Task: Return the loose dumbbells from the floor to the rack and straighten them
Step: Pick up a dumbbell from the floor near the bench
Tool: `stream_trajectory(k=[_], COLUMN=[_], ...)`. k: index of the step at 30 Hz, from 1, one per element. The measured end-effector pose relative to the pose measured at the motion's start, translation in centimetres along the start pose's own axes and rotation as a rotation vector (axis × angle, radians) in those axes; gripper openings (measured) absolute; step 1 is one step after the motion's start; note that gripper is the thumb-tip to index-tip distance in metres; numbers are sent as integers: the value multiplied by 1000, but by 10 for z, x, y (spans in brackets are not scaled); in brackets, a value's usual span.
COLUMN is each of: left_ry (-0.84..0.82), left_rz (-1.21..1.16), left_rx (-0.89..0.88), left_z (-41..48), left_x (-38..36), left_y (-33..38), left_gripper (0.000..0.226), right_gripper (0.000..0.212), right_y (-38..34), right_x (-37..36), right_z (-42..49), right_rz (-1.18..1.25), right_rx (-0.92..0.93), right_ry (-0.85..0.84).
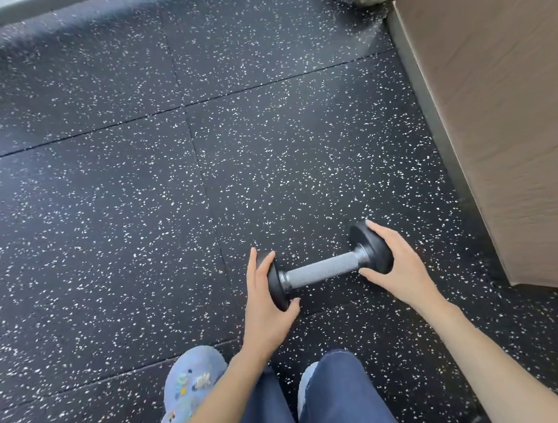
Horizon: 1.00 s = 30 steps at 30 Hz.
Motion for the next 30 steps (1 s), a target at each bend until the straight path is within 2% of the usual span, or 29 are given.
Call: stream_trajectory(k=[3,7,11,13,17,22,30], left_ry=[28,88,45,-5,-6,94,103], left_rz=[-53,-174,-175,-157,-172,-192,-256], left_rx=[26,98,2,-40,-128,-70,-19], left_z=[20,52,68,65,50,37,44], left_x=[7,17,18,18,13,9,8], left_y=[-12,-14,-13,-13,-8,-13,-14], left_gripper=[88,77,52,46,48,63,64], right_gripper=[88,82,72,63,42,57,61], right_y=[1,-11,-15,-18,-27,-19,-15], right_x=[-2,-1,-1,1,0,-3,-5], right_z=[16,29,31,34,44,44,46], right_rz=[21,126,203,227,164,199,325], right_rx=[-10,-7,47,80,140,101,56], right_ry=[-64,-21,67,89,34,-29,-32])
Point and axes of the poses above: each hand's wrist, its own z-axis towards the middle knuckle, its own x-axis out of the back of the hand, y = z × x, the point moved 9 cm from there along z, towards the middle knuckle, and after that the axes turned 10 degrees about -x, right-handed, at the moved point
